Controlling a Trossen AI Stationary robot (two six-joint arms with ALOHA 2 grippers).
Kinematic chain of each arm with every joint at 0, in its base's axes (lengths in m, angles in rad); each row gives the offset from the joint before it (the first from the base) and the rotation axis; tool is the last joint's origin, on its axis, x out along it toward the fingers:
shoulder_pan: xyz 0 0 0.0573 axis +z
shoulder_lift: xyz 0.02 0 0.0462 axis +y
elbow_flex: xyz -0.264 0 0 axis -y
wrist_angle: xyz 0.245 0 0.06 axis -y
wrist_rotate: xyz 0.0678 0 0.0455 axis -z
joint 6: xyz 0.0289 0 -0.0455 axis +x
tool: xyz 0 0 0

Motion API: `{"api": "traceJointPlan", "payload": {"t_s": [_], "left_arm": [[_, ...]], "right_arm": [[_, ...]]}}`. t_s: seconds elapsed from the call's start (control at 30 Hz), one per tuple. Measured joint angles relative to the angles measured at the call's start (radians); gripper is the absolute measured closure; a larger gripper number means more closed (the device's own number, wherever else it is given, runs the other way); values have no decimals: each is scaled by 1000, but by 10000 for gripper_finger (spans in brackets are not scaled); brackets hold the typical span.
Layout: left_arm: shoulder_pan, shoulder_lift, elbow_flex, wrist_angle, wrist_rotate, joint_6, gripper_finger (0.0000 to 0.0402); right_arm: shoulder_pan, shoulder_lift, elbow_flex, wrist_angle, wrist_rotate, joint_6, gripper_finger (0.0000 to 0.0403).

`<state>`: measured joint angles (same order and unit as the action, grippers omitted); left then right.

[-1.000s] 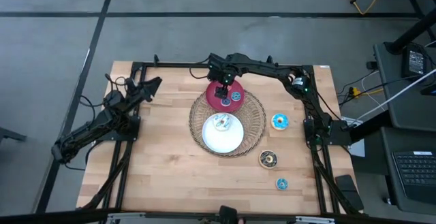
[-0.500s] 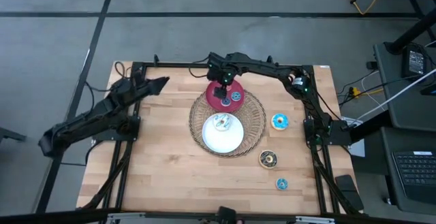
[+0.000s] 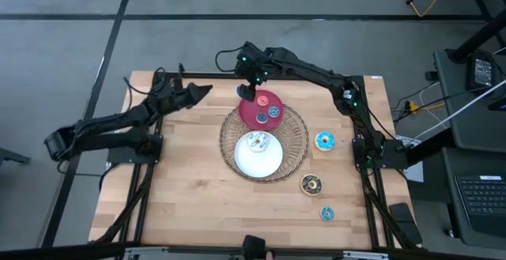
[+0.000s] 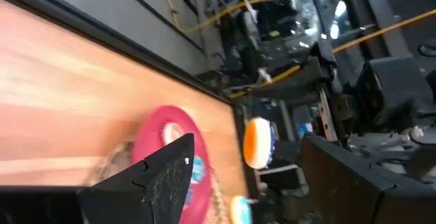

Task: Pick & Place donuts
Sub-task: Put the small blue donut on the red plate

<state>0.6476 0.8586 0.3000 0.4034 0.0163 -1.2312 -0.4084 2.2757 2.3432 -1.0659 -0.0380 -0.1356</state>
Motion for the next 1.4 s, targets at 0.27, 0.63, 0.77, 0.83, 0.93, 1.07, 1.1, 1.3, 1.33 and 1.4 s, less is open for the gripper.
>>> {"api": "traceJointPlan", "payload": {"t_s": [0.27, 0.63, 0.77, 0.83, 0.93, 1.07, 1.1, 1.3, 1.33, 1.4], "left_arm": [[-48, 210, 66, 108, 23, -11, 146], [-83, 438, 285, 111, 70, 82, 146], [-92, 496, 313, 110, 77, 54, 146], [-93, 516, 315, 110, 73, 37, 146], [-98, 534, 315, 111, 69, 29, 146], [-107, 530, 314, 110, 52, 28, 146], [-109, 527, 314, 111, 50, 28, 146], [-109, 524, 314, 111, 49, 28, 166], [-109, 524, 314, 111, 49, 26, 175], [-109, 524, 314, 111, 51, 24, 195]], "right_arm": [[1, 0, 5, -3, 2, 2, 112], [2, 0, 5, -3, 1, 3, 112], [2, 0, 5, -3, 1, 3, 112], [2, 0, 5, -7, 2, 2, 112], [1, 0, 5, -20, 2, 0, 112], [1, 0, 4, -22, 3, -2, 112], [1, 0, 4, -20, 3, -2, 112], [1, -2, 4, -20, 3, -3, 112], [1, -2, 4, -19, 3, -3, 112], [1, -2, 4, -19, 3, -3, 112]]}}
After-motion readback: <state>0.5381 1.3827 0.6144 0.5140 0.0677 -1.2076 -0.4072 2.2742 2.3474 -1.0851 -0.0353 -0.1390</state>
